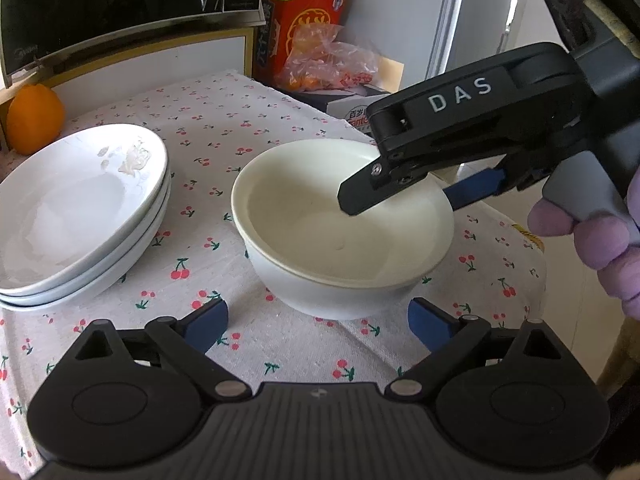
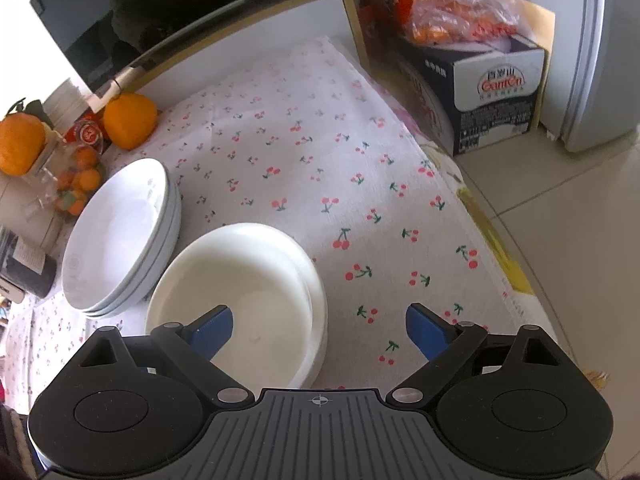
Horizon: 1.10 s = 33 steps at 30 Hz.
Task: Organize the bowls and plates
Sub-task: 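Move the right gripper to the nested bowls' rim and close on it, then lift the nested bowls with the right gripper and lower onto the plate stack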
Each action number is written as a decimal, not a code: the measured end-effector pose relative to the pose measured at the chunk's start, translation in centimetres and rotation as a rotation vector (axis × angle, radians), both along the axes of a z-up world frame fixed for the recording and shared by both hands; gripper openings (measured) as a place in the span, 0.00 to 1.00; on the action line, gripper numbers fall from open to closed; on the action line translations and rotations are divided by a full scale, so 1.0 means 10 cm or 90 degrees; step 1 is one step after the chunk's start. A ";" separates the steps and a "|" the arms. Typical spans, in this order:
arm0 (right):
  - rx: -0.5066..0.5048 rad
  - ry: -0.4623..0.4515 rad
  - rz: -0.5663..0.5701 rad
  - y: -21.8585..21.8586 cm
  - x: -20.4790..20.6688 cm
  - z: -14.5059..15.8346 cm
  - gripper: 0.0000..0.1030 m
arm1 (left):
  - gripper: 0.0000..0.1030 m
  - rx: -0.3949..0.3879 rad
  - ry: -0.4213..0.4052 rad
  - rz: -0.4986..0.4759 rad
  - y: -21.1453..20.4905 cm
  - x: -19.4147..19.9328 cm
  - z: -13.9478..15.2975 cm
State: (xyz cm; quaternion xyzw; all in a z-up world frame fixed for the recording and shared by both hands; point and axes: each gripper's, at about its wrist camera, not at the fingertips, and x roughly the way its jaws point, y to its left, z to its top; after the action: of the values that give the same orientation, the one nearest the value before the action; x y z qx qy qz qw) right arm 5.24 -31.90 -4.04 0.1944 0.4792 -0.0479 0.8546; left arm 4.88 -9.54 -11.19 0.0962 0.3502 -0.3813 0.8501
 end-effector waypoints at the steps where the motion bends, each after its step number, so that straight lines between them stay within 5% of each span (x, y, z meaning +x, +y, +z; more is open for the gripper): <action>1: 0.002 0.002 -0.005 -0.01 0.00 -0.01 0.89 | 0.92 0.000 0.000 -0.002 -0.01 0.01 0.00; 6: 0.007 0.013 -0.020 -0.03 0.02 -0.04 0.80 | 0.89 -0.011 0.010 -0.009 -0.04 0.06 0.00; 17: 0.024 0.024 -0.025 -0.03 0.05 -0.11 0.41 | 0.80 -0.006 0.011 -0.031 -0.12 0.11 0.01; 23: 0.039 0.013 -0.010 0.02 0.07 -0.10 0.28 | 0.78 -0.001 0.014 -0.041 -0.12 0.13 0.02; 33: 0.018 -0.012 0.007 0.09 0.07 -0.09 0.27 | 0.74 0.003 0.025 -0.038 -0.12 0.15 0.04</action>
State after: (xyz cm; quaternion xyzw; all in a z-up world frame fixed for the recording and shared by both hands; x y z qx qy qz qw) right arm 5.91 -31.02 -4.92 0.2044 0.4730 -0.0350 0.8563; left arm 6.42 -10.78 -10.77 0.1010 0.3646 -0.4077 0.8310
